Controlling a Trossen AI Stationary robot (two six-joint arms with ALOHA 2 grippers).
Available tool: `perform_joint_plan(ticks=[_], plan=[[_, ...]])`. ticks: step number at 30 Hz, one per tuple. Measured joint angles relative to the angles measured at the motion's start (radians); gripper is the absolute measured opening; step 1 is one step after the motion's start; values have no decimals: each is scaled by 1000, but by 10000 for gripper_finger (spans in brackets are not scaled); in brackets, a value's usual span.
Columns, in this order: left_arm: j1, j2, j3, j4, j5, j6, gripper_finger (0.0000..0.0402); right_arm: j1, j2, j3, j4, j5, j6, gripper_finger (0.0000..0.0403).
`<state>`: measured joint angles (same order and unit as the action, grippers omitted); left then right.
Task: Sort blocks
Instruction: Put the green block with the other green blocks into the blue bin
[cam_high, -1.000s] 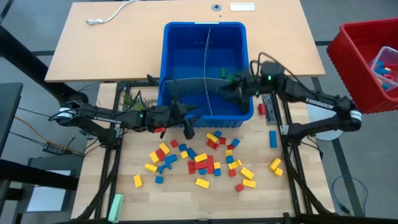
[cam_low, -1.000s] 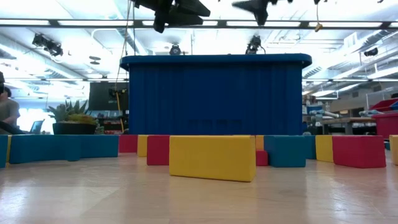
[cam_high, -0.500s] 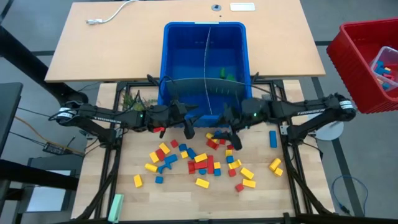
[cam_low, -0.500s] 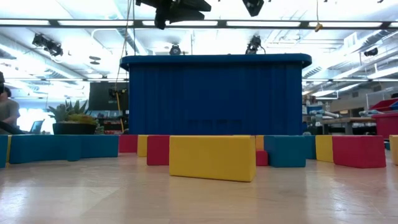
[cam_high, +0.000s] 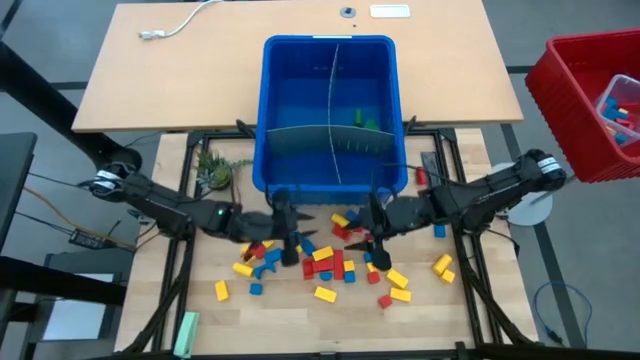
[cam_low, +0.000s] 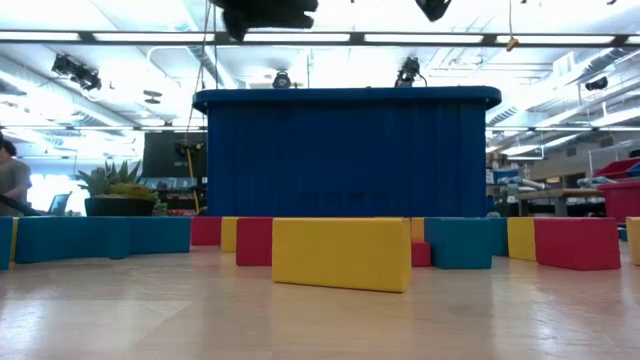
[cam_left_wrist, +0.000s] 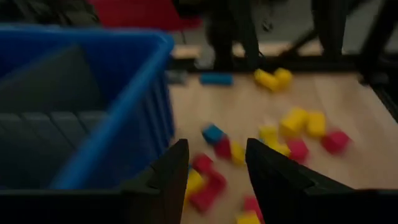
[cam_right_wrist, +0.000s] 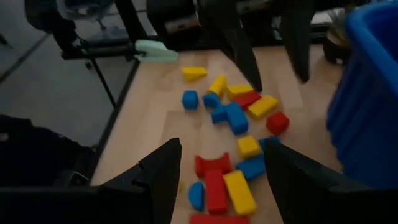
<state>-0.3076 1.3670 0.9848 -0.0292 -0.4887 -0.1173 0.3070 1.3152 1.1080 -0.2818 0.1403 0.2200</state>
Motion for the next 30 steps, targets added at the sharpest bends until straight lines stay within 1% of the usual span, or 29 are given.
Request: perform_joint_plan(ticks=[6, 9, 12, 14, 19, 22, 24, 27, 30], plan=[[-64, 0, 0, -203, -6, -130, 165, 77, 38, 0, -7, 107, 52, 216], [-68, 0, -9, -310, 12, -209, 165, 102, 77, 0, 20, 191, 73, 214], [-58, 0, -40, -316, 60, -273, 165, 119, 129, 0, 42, 246, 78, 210], [-54, 3, -53, -312, 108, -284, 168, 127, 167, -1, 43, 274, 96, 208], [-44, 64, -60, -289, 200, -294, 195, 166, 233, -12, 49, 330, 146, 200], [-44, 120, -60, -273, 241, -314, 212, 197, 214, -78, 66, 368, 197, 195], [-44, 161, -59, -291, 249, -337, 219, 220, 170, -143, 74, 403, 259, 191], [-42, 204, -40, -338, 248, -340, 219, 256, 86, -263, 126, 496, 358, 185], [-39, 222, -11, -352, 246, -331, 218, 285, 20, -393, 246, 597, 433, 183]])
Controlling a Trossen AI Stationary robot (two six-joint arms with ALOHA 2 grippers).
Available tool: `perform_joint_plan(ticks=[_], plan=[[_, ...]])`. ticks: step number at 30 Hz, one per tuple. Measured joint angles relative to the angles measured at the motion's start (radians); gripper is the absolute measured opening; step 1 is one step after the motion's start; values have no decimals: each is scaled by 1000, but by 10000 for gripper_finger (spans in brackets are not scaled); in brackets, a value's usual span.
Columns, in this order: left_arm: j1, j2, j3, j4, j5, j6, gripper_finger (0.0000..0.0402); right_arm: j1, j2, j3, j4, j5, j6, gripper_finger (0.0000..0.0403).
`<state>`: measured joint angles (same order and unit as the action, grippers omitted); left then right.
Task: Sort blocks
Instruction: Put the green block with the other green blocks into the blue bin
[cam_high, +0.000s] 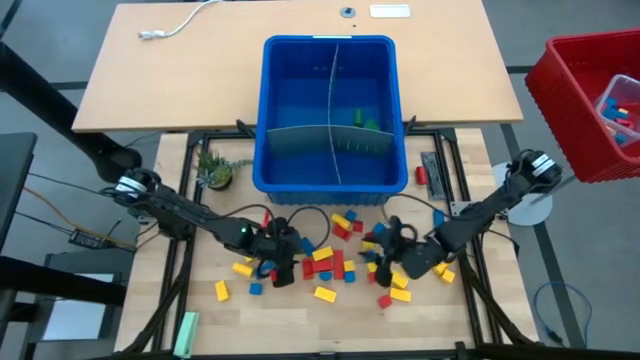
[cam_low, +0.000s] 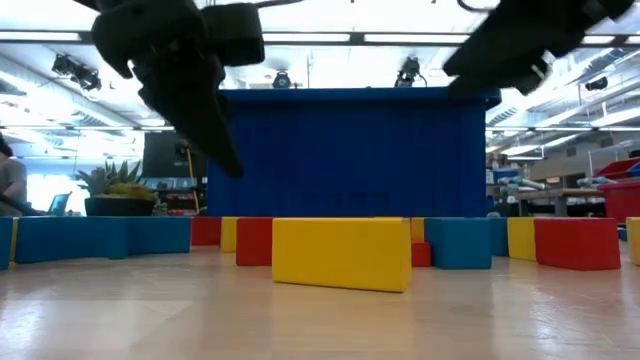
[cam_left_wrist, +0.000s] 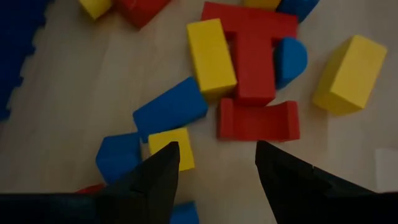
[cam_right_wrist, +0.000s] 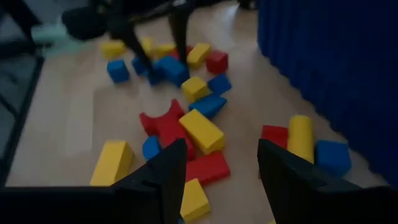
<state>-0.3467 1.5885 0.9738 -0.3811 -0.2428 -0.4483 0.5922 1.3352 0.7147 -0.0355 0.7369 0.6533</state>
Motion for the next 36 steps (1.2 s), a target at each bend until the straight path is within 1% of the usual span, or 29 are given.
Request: perform_joint_plan(ticks=[2, 6, 8, 11, 14, 16, 22, 25, 32, 36], plan=[[6, 4, 10, -3, 0, 14, 218, 10, -28, -74, 81, 27, 35, 183], [21, 4, 5, -5, -10, 16, 217, 9, -29, -186, 202, 30, 116, 185], [30, 7, 0, -5, -15, 1, 217, 8, -7, -226, 262, 32, 159, 184], [42, 26, 0, 1, 19, 1, 217, 8, 34, -278, 347, 58, 202, 183], [46, 63, -1, -8, 17, 5, 217, 8, 55, -299, 402, 69, 212, 184], [49, 97, -3, -20, 17, -2, 217, 8, 54, -299, 409, 69, 204, 185], [51, 170, -2, 62, 27, -10, 217, 8, 54, -299, 401, 59, 200, 182], [54, 179, -2, 73, 8, -38, 217, 8, 54, -299, 399, 52, 200, 183], [63, 179, -2, 134, -17, -45, 217, 8, 54, -299, 397, 52, 207, 182], [69, 179, -2, 100, -17, -49, 216, 8, 54, -299, 397, 53, 208, 180]])
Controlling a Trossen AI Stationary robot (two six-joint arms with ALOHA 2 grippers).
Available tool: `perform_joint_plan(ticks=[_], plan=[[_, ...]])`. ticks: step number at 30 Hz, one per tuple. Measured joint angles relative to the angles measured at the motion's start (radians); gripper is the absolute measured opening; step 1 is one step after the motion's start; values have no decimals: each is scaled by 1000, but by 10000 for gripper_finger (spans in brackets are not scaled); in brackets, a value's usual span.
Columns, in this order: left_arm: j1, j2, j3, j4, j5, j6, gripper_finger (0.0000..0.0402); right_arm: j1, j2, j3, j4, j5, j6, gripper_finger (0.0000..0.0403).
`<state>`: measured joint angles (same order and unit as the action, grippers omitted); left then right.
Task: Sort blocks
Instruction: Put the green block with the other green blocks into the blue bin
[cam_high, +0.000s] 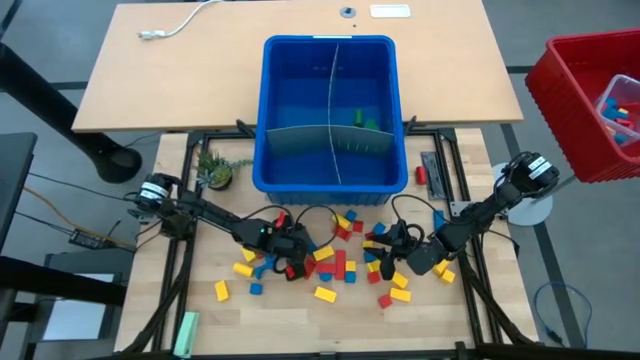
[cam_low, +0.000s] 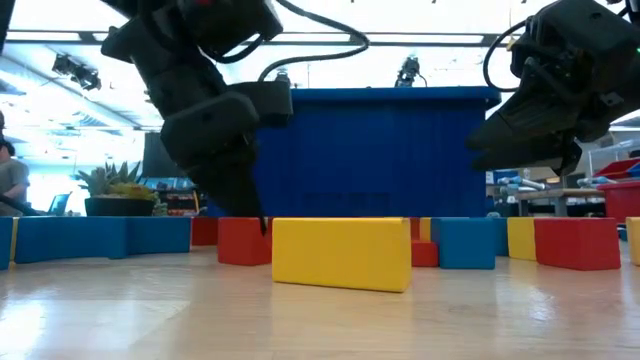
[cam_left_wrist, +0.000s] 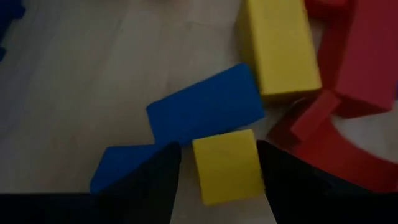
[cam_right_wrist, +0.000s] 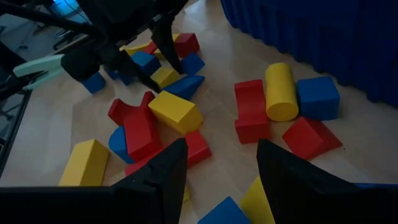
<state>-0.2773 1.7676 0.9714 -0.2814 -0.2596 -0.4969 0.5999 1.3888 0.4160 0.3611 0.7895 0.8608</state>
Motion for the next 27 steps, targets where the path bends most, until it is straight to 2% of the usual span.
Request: perform_joint_plan(ticks=[5, 10, 15, 21, 27], plan=[[-1, 0, 0, -2, 20, -1, 197, 0, 0, 0, 0, 1, 0, 180], [-1, 0, 0, 4, 19, -4, 136, -1, 0, 0, -1, 1, 0, 179], [-1, 0, 21, -18, 29, -3, 135, -1, 0, 0, -5, 1, 1, 178], [-1, -1, 168, -150, -4, 72, 135, -1, 0, 0, -5, 1, 3, 176], [-1, -8, 416, -362, -127, 204, 135, -1, 0, 0, -5, 1, 3, 175]])
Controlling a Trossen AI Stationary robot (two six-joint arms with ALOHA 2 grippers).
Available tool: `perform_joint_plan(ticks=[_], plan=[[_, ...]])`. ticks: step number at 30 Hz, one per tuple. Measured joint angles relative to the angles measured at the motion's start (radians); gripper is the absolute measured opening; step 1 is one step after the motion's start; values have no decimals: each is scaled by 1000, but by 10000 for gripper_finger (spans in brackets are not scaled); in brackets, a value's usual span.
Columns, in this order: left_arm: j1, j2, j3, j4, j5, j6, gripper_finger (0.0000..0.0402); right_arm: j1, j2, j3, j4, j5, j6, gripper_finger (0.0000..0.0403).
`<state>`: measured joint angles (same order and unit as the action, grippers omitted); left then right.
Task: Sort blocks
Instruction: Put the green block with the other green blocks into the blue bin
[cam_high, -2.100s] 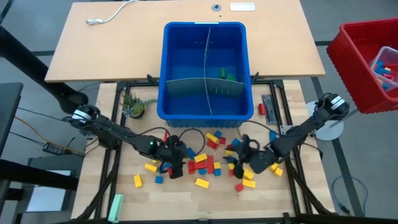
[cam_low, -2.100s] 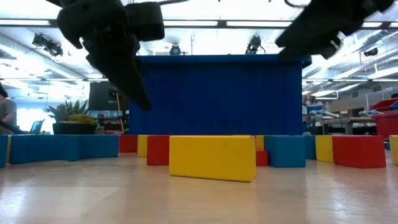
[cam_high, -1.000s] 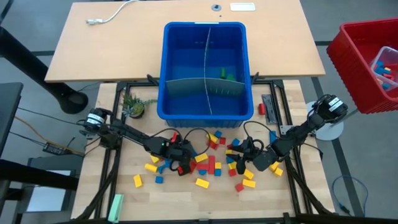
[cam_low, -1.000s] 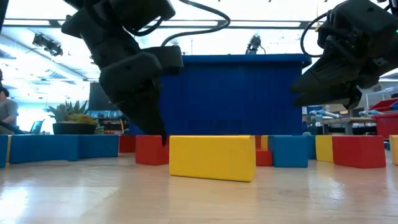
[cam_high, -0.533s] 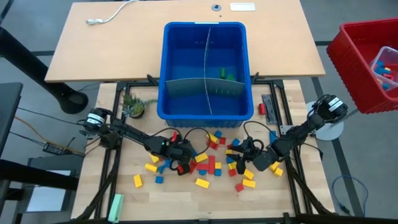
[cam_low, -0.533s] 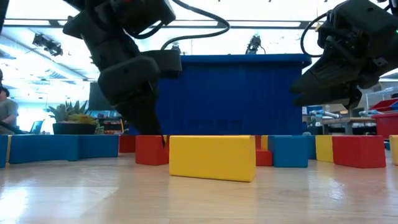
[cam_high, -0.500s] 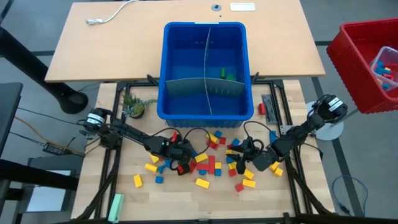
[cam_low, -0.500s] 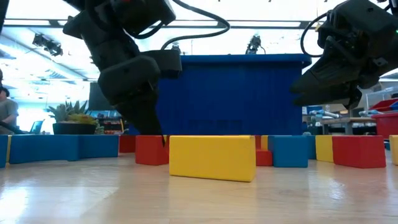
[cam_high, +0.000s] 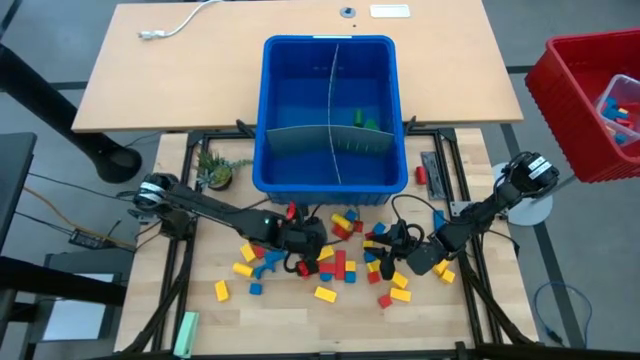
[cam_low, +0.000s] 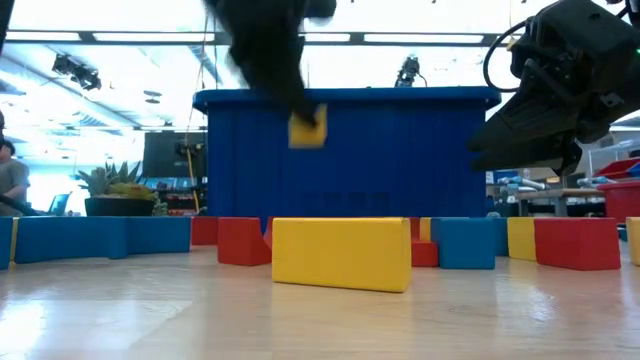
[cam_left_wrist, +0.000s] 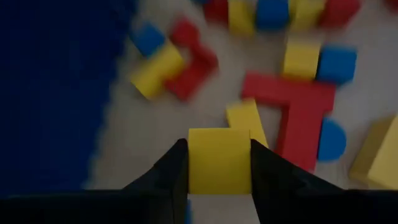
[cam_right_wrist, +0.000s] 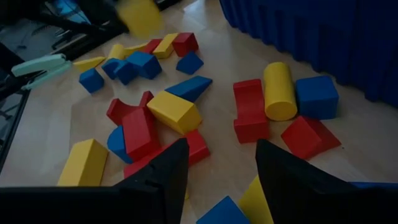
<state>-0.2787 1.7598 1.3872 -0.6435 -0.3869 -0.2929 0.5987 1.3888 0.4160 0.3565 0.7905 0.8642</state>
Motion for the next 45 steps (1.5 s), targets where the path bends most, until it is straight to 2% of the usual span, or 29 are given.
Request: perform_joint_plan(ticks=[7, 11, 18, 25, 33, 45], plan=[[48, -33, 281, -119, -175, 137, 135, -1, 0, 0, 0, 0, 1, 172], [164, -56, 369, -150, -213, 198, 135, -5, 0, 0, -5, 2, 8, 173], [406, -75, 455, -142, -212, 339, 135, -6, 0, 0, -22, -3, 27, 171], [635, -68, 460, -112, -154, 396, 144, -18, 0, 0, -23, 0, 31, 170], [860, -5, 460, -18, -115, 486, 140, -21, 0, 0, -24, 0, 35, 169], [1013, 69, 460, -8, 10, 423, 169, -21, 0, 0, -45, 2, 42, 166]])
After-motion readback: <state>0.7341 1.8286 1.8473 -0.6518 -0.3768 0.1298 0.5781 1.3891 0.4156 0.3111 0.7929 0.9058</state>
